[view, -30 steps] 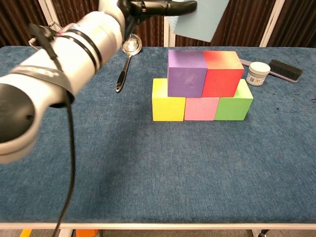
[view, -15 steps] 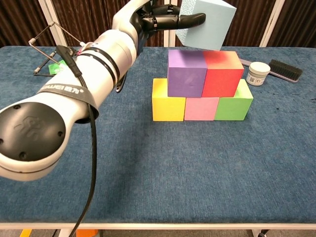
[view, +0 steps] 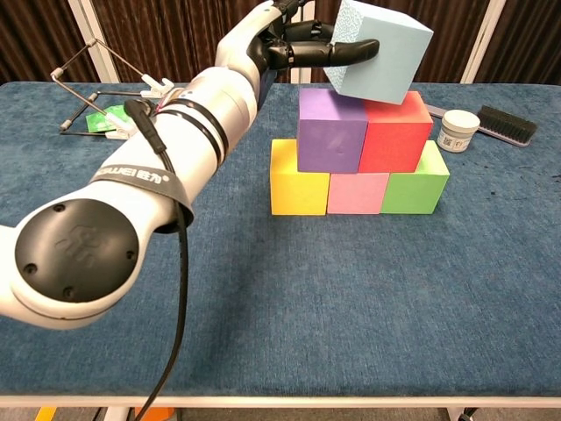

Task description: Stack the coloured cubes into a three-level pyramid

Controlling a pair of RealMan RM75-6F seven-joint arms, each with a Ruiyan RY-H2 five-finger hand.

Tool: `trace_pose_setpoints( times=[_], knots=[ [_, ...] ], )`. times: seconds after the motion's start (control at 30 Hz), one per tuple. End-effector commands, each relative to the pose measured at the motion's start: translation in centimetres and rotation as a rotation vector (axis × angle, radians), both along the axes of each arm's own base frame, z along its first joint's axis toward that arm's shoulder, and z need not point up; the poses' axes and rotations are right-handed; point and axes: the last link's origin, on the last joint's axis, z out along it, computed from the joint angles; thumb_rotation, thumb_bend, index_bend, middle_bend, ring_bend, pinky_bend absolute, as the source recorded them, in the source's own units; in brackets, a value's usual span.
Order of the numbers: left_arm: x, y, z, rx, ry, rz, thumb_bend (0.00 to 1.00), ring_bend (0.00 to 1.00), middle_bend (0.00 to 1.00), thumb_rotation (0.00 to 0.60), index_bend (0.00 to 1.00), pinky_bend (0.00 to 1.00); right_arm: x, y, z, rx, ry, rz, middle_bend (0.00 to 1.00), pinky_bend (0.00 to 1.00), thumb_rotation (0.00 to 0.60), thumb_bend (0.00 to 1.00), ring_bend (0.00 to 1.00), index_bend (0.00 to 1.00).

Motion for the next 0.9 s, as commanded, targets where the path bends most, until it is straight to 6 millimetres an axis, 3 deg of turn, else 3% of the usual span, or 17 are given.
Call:
trace_pose_setpoints(
  times=[0.03, 0.9],
  knots=[
    [0.1, -0.1, -0.2, 0.001, 0.005, -0.006, 0.12, 0.13, 0.52, 0.600, 0.10, 0.12, -0.2, -0.1, 0.0, 0.001, -0.004, -0.005, 0.15, 0.00, 0.600, 0.04, 0.00, 0.00],
    [-0.2, 0.1, -1.0, -0.023, 0.023, -0.055, 0.12, 0.15, 0.47, 0.600, 0.09, 0.12, -1.5, -0.3, 0.0, 0.007, -0.011, -0.031, 0.15, 0.00, 0.600, 0.04, 0.00, 0.00]
  ],
)
